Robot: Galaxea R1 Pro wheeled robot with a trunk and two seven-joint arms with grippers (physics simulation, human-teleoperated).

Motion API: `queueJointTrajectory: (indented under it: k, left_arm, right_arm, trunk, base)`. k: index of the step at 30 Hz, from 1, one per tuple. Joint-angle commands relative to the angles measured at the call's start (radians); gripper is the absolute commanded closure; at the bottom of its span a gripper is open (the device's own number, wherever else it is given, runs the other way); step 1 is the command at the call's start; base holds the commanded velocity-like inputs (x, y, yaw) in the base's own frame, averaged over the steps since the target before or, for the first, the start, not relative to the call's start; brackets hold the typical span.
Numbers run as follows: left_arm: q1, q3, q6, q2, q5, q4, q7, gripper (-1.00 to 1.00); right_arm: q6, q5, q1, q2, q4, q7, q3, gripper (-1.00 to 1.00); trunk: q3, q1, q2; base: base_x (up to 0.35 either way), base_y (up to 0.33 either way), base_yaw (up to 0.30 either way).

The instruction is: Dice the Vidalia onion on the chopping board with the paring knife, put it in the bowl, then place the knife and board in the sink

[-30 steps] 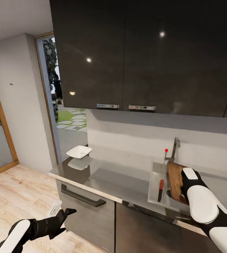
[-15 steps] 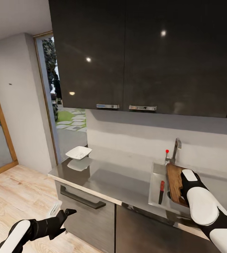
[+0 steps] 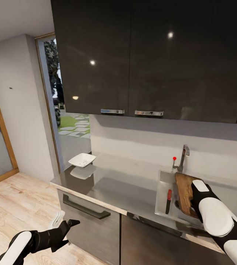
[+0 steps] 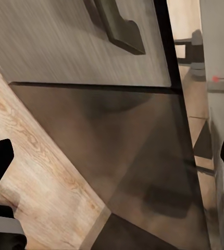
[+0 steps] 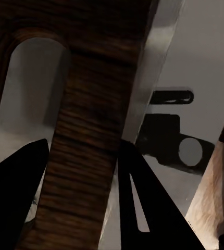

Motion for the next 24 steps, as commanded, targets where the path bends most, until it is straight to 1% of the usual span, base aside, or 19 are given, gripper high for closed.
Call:
queueJointTrajectory:
  k: [1, 3, 5, 6, 10, 15, 16, 19, 22, 24]
  left_arm:
    - [0.000, -0.001, 0.001, 0.000, 0.010, -0.001, 0.009, -1.00]
    - [0.000, -0.001, 0.001, 0.000, 0.010, -0.001, 0.009, -1.00]
    - [0.001, -0.001, 0.001, 0.000, 0.011, -0.001, 0.009, -1.00]
    - [0.001, -0.001, 0.001, 0.000, 0.011, -0.001, 0.009, -1.00]
    - [0.001, -0.002, 0.001, -0.001, 0.012, -0.001, 0.008, -1.00]
    - [0.001, -0.002, 0.001, -0.002, 0.012, -0.001, 0.009, -1.00]
    - [0.001, -0.002, 0.001, -0.002, 0.012, -0.001, 0.008, -1.00]
    - [0.001, -0.002, 0.001, -0.002, 0.012, -0.001, 0.008, -1.00]
    - [0.001, -0.002, 0.000, -0.002, 0.011, 0.000, 0.013, -1.00]
    - [0.004, 0.001, -0.001, 0.000, 0.011, 0.025, 0.020, -1.00]
  right_arm:
    - [-0.003, -0.008, 0.000, -0.005, -0.001, -0.001, -0.002, 1.00]
    - [-0.046, -0.008, 0.000, -0.006, 0.005, 0.002, -0.003, 1.00]
    - [-0.110, -0.005, 0.000, -0.010, 0.046, 0.004, -0.002, 1.00]
    - [-0.130, -0.004, 0.000, -0.013, 0.067, 0.004, -0.001, 1.00]
    - [-0.159, -0.002, 0.000, -0.015, 0.097, 0.004, 0.000, 1.00]
    - [-0.151, -0.002, 0.000, -0.015, 0.104, -0.005, 0.001, 1.00]
    - [-0.141, -0.003, -0.001, -0.016, 0.106, -0.015, -0.003, 1.00]
    - [-0.089, -0.007, -0.001, -0.016, 0.106, -0.082, -0.006, 1.00]
    - [-0.060, -0.008, -0.001, -0.014, 0.107, -0.106, -0.004, 1.00]
    - [-0.051, -0.009, -0.001, -0.013, 0.109, -0.116, -0.005, 1.00]
  trunk:
    - [0.000, 0.000, -0.001]
    - [0.000, 0.000, -0.001]
    - [0.000, 0.000, -0.001]
    - [0.000, 0.000, -0.001]
    - [0.000, 0.000, -0.001]
    - [0.000, 0.000, -0.001]
    - [0.000, 0.000, -0.001]
    - [0.000, 0.000, -0.001]
    - [0.000, 0.000, -0.001]
    - [0.000, 0.000, -0.001]
  base:
    - [0.000, 0.000, 0.000]
    - [0.000, 0.000, 0.000]
    - [0.000, 0.000, 0.000]
    - [0.000, 0.000, 0.000]
    - [0.000, 0.000, 0.000]
    - [0.000, 0.000, 0.000]
    - [0.000, 0.000, 0.000]
    - [0.000, 0.000, 0.000]
    - [0.000, 0.000, 0.000]
    - [0.000, 0.000, 0.000]
